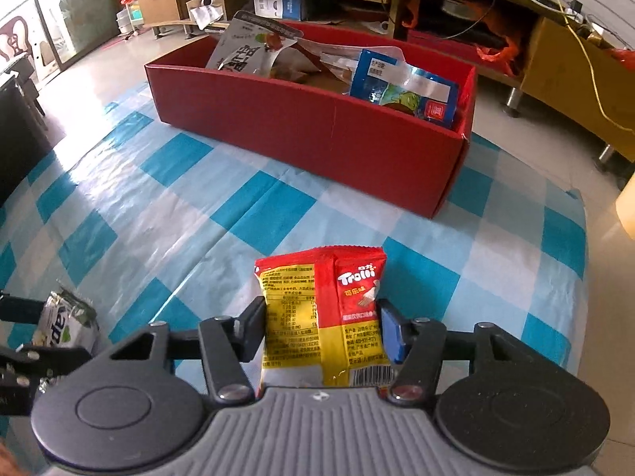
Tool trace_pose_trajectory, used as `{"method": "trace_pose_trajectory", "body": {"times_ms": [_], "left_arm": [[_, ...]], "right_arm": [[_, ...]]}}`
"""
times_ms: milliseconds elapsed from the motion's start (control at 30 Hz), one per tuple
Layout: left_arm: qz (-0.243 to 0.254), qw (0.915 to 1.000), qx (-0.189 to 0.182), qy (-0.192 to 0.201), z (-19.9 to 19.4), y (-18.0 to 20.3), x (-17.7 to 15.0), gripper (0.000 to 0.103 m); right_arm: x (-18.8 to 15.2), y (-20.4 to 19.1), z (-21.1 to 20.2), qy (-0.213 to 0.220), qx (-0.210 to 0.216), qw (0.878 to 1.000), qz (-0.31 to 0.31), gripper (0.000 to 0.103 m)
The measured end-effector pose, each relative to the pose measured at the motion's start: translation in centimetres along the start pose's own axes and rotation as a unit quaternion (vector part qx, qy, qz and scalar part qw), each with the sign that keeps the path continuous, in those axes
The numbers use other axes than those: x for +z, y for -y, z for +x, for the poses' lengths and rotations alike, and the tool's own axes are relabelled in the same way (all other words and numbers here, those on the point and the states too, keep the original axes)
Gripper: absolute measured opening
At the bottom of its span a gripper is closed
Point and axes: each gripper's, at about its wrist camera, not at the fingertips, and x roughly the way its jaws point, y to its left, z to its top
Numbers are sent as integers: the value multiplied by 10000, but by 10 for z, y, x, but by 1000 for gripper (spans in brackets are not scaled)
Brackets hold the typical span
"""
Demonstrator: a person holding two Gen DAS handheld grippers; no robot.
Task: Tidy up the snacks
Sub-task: 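Grasp the green Kaprons wafer pack with the left tool while the right tool grasps the Trolli bag, then lift and carry the Kaprons pack and Trolli bag over the red box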
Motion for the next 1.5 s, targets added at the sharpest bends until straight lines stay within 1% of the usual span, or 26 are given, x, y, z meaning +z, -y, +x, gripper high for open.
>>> {"method": "trace_pose_trajectory", "body": {"times_ms": [200,300,500,633,833,1133,1500], "left_arm": [[-151,9999,-62,13,-2,-6,4,66],[-188,9998,-102,64,-4,-6,9,66],[-183,9991,-166,349,-17,-3,29,66],[-189,9986,-175,469,-20,-2,43,66],[-114,9977,-89,656,-21,1,63,66],[9,9953,-10,965,-27,8,92,66],[98,9911,82,1325,-23,21,148,66]], "right_arm": [[-3,2,-7,1,107,9998,185,54],[-2,3,-13,81,159,9995,244,54],[7,9,-28,364,291,9979,446,54],[16,14,-34,520,375,9965,529,54],[27,18,-39,695,395,9951,580,54],[53,28,-47,1105,381,9906,718,54],[89,52,-45,1542,261,9827,995,54]]}}
